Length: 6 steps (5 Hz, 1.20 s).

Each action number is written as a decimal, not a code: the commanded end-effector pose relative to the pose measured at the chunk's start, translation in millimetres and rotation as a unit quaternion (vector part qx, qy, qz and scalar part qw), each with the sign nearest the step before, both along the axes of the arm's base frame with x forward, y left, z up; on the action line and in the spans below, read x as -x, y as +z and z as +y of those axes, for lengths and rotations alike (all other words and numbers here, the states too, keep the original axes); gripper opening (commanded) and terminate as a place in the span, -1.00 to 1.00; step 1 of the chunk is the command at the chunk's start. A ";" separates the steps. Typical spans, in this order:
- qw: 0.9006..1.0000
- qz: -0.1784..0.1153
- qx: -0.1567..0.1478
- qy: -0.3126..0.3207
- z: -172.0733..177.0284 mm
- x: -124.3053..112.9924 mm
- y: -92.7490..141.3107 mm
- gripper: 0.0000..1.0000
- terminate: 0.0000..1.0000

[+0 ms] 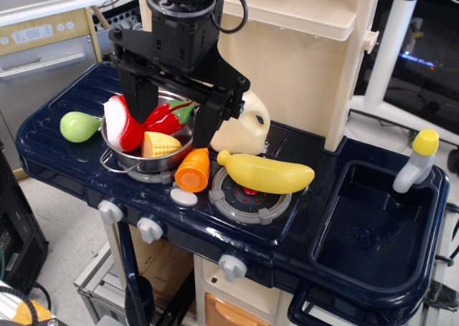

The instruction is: Put detergent in sink

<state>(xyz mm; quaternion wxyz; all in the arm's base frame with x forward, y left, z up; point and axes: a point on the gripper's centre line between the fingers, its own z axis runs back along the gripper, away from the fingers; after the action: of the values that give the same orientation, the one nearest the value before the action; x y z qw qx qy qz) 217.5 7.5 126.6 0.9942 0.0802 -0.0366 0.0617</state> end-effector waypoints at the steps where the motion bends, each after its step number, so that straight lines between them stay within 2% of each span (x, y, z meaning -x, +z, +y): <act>1: 1.000 0.000 0.000 0.000 0.0 0.0 0.0 1.00 -1.00; 2: 0.996 -0.012 -0.010 -0.087 -2.7 -5.9 6.9 1.00 -1.00; 3: 0.977 -0.063 -0.036 -0.202 -7.2 -24.5 10.6 1.00 -1.00; 4: 0.940 -0.084 -0.067 -0.322 -16.6 -37.4 12.4 1.00 -1.00; 5: 0.903 -0.080 -0.089 -0.414 -12.5 -45.0 16.3 1.00 -1.00; 6: 0.881 -0.079 -0.084 -0.458 -5.2 -56.9 12.8 1.00 -1.00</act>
<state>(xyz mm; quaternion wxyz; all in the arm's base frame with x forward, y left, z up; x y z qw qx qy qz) 270.6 4.3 123.7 0.8993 0.1163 -0.1290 -0.4013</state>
